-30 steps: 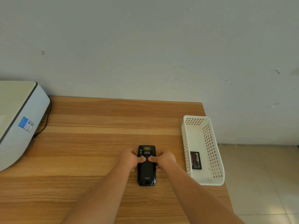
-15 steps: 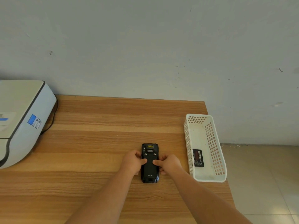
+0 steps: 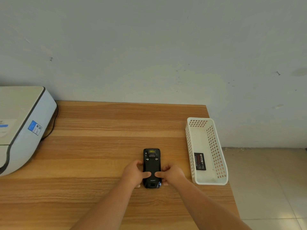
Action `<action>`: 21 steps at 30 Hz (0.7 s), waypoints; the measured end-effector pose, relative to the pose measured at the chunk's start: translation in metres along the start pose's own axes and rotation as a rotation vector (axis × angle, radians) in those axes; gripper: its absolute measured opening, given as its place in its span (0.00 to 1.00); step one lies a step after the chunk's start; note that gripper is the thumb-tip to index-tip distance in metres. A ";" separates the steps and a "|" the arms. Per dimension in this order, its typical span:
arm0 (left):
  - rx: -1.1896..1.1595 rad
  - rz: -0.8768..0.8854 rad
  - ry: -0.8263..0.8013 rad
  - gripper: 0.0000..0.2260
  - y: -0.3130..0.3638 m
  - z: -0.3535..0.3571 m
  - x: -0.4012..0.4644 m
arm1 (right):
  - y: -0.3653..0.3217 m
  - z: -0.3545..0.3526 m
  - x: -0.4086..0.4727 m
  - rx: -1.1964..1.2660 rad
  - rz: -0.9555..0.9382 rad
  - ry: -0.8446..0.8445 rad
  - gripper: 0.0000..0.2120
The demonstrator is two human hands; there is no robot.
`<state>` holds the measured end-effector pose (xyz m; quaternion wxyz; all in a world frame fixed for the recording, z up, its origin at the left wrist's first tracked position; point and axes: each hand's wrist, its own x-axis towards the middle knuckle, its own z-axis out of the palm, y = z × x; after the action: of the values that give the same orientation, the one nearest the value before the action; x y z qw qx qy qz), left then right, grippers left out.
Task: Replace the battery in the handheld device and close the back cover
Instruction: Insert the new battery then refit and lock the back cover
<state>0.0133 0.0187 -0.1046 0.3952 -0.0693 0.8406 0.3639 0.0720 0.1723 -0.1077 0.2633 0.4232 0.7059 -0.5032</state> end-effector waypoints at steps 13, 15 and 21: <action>0.086 -0.086 -0.102 0.26 0.014 -0.008 0.004 | -0.007 -0.008 0.005 0.021 0.049 -0.071 0.21; 0.045 -0.104 -0.088 0.21 0.024 -0.011 0.011 | -0.016 -0.011 0.009 0.117 0.044 -0.038 0.23; 0.057 -0.104 0.023 0.13 0.033 -0.005 0.024 | -0.032 -0.001 0.021 0.049 0.026 0.085 0.12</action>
<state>-0.0195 0.0429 -0.1010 0.4055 -0.1058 0.8504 0.3180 0.0341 0.1762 -0.1080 0.2291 0.4597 0.6982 -0.4986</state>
